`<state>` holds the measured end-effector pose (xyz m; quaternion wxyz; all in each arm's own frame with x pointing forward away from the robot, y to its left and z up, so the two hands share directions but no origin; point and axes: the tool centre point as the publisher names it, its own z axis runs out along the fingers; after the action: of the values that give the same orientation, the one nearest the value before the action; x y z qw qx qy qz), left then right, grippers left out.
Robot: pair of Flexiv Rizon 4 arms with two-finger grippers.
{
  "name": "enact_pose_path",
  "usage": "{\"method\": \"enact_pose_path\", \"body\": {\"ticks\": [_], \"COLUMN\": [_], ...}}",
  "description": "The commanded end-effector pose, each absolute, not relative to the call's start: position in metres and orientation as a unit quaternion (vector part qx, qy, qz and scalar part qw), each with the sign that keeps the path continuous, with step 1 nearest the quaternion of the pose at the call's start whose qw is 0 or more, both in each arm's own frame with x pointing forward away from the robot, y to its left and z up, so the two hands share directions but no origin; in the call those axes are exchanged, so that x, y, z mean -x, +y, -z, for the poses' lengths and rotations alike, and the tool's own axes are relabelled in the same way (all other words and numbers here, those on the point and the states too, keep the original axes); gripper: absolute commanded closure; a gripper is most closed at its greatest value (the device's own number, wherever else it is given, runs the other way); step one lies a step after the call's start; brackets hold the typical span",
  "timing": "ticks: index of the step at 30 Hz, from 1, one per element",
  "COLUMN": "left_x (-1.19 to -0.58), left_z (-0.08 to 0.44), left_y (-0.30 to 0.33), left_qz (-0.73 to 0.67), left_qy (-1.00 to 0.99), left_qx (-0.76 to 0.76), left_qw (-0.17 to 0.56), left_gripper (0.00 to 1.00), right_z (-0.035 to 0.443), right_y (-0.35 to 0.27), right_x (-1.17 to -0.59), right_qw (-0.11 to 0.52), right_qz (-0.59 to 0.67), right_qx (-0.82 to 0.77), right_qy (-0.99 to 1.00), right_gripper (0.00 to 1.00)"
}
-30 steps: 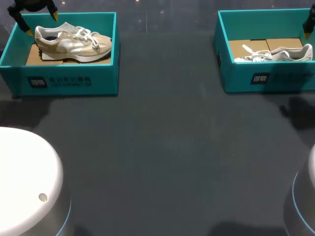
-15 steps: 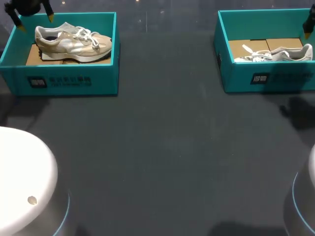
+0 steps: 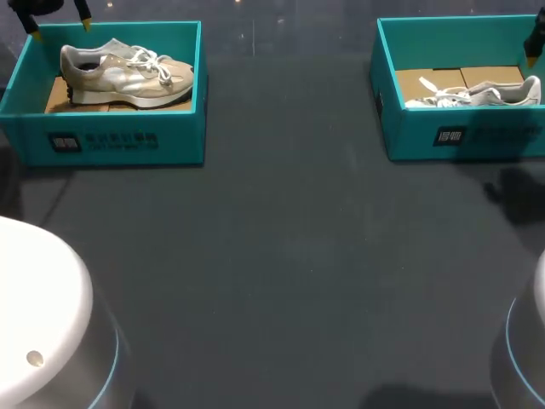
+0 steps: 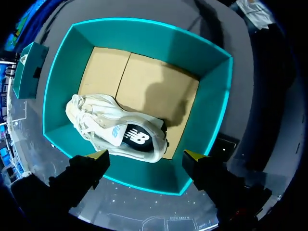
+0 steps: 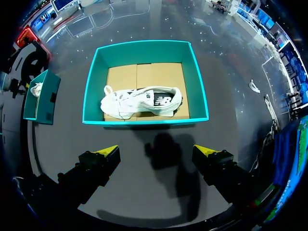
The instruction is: Take the shoe out of the shoebox, open the shoe tongue, remove and reinsert the insole, then place the shoe into the shoebox
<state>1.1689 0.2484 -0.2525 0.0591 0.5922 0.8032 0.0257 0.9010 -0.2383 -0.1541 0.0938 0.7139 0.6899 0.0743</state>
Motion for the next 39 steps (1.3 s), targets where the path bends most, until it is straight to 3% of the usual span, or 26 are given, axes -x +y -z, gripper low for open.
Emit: {"method": "enact_pose_path", "body": {"ticks": [1, 17, 19, 24, 28, 32, 36, 39], "left_x": [-1.186, -1.191, -1.188, -1.181, -1.178, -1.177, -1.178, -1.179], "left_z": [0.259, 0.287, 0.290, 0.299, 0.306, 0.311, 0.318, 0.323], "left_y": [0.268, 0.276, 0.278, 0.277, 0.275, 0.272, 0.271, 0.270], "left_qz": [0.000, -0.021, -0.021, -0.022, -0.023, -0.023, -0.025, -0.025], "left_qy": [0.773, 0.752, 0.746, 0.738, 0.729, 0.723, 0.722, 0.722], "left_qx": [-0.633, -0.659, -0.665, -0.674, -0.684, -0.690, -0.691, -0.692], "left_qw": [0.051, 0.025, 0.024, 0.023, 0.023, 0.021, 0.020, 0.017], "left_gripper": [0.00, 0.00, 0.07, 0.04, 0.19, 0.21, 0.14, 0.16], "right_z": [0.155, 0.155, 0.155, 0.155, 0.155, 0.155, 0.155, 0.155], "right_y": [-0.238, -0.238, -0.238, -0.238, -0.238, -0.238, -0.238, -0.238], "right_x": [-0.901, -0.901, -0.901, -0.901, -0.901, -0.901, -0.901, -0.901], "right_qw": [0.095, 0.095, 0.095, 0.095, 0.095, 0.095, 0.095, 0.095], "right_qz": [-0.074, -0.074, -0.074, -0.074, -0.074, -0.074, -0.074, -0.074], "right_qx": [-0.714, -0.714, -0.714, -0.714, -0.714, -0.714, -0.714, -0.714], "right_qy": [0.690, 0.690, 0.690, 0.690, 0.690, 0.690, 0.690, 0.690], "right_gripper": [0.00, 0.00, 0.00, 0.00, 0.00, 0.00, 0.00, 0.00]}}
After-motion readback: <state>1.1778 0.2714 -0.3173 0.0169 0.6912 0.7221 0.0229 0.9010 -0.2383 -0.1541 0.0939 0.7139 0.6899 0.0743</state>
